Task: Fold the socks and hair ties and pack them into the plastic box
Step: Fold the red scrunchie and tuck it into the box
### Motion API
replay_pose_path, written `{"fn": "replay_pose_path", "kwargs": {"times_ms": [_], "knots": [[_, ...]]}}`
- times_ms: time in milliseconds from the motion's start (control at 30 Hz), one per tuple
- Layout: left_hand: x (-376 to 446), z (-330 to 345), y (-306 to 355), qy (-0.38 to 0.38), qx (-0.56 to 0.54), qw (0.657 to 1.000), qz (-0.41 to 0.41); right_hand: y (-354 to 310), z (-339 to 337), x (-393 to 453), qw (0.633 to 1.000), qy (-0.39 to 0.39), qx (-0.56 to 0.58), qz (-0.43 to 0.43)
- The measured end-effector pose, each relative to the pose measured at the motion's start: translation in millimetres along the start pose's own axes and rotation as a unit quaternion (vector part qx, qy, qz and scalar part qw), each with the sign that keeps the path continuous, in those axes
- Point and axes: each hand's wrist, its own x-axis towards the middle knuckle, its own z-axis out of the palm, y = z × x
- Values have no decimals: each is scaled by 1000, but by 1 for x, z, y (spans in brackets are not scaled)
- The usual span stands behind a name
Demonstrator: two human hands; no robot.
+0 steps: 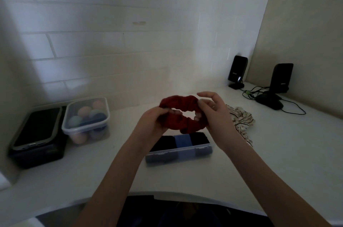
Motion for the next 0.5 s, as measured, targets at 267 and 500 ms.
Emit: {"fn": "replay_pose_path", "kwargs": {"times_ms": [267, 500], "knots": [[3, -11, -1, -5, -296, 955, -28, 10, 24, -26, 974, -94, -181, -100], [-6, -6, -10, 46, 233, 962, 134, -4, 34, -31, 908, -172, -295, -243]]}}
